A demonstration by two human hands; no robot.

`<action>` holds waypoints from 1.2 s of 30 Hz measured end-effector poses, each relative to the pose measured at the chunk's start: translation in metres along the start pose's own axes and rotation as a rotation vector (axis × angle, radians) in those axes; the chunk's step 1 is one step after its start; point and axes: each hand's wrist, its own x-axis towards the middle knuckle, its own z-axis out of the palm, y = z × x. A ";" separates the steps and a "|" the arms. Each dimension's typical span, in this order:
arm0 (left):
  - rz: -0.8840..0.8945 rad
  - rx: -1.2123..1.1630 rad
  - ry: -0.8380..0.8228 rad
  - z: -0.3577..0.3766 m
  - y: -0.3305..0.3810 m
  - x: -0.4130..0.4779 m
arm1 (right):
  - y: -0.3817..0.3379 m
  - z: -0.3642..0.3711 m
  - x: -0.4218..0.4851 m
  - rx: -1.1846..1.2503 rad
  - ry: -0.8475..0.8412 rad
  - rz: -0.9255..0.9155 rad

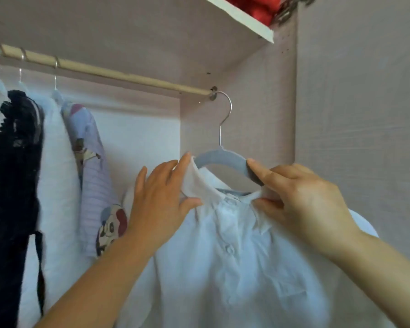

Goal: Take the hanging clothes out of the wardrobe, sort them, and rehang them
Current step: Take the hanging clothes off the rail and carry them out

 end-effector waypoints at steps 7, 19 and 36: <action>0.117 -0.337 0.051 0.003 0.080 -0.039 | 0.003 -0.093 -0.085 -0.124 -0.122 0.120; 0.364 -0.928 0.037 -0.066 0.338 -0.109 | -0.006 -0.356 -0.245 -0.584 -0.388 0.413; 0.782 -1.808 0.009 -0.392 0.790 -0.285 | -0.181 -0.829 -0.448 -1.400 -0.584 1.024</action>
